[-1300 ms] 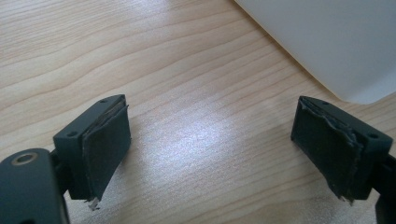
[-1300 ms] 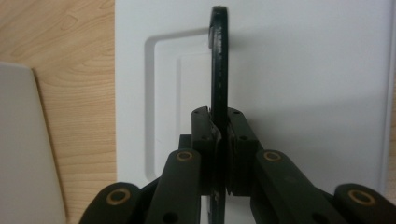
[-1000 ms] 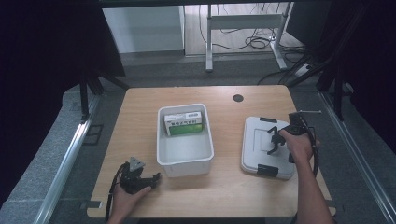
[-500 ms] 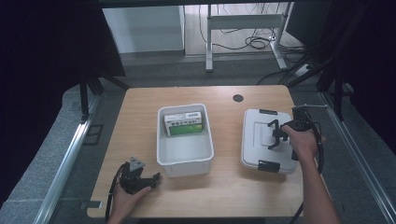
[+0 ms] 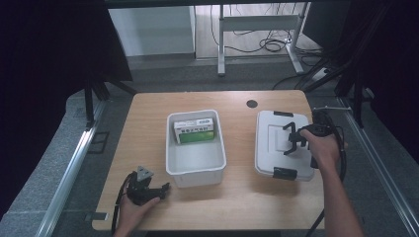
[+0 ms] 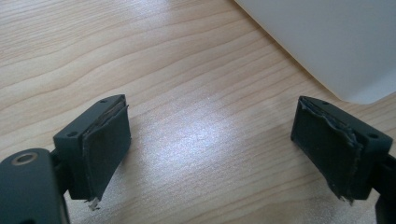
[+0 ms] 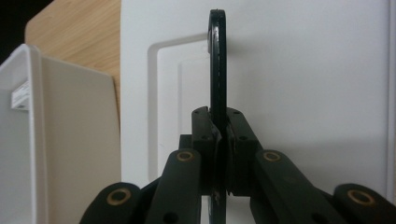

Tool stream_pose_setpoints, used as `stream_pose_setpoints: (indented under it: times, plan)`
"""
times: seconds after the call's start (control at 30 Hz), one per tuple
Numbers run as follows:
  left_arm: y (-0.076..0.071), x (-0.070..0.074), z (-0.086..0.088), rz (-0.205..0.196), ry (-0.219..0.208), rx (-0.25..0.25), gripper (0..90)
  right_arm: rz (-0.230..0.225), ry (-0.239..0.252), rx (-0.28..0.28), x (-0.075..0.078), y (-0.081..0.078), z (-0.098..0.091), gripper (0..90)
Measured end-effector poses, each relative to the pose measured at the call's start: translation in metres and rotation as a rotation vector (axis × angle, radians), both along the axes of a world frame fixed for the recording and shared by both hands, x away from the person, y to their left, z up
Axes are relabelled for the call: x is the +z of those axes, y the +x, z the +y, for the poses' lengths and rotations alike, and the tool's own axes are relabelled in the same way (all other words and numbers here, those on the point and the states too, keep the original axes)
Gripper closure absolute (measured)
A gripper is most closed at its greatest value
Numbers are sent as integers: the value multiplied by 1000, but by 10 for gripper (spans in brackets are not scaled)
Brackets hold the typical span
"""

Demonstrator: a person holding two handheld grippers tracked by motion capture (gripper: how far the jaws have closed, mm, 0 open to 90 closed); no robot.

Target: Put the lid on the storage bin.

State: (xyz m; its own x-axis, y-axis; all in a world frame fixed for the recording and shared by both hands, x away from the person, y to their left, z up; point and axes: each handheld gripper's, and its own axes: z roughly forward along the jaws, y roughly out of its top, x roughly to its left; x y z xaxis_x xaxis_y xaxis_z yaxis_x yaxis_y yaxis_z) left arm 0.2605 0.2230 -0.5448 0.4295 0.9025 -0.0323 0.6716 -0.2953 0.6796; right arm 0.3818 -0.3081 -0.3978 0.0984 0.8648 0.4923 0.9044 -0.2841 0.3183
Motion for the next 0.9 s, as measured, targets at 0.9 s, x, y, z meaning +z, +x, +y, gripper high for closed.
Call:
stream_pose_setpoints:
  times: [0.9]
  plan:
    - [0, 0, 0, -2, 0, 1, 119, -52, 39, 24, 34, -6, 12, 845]
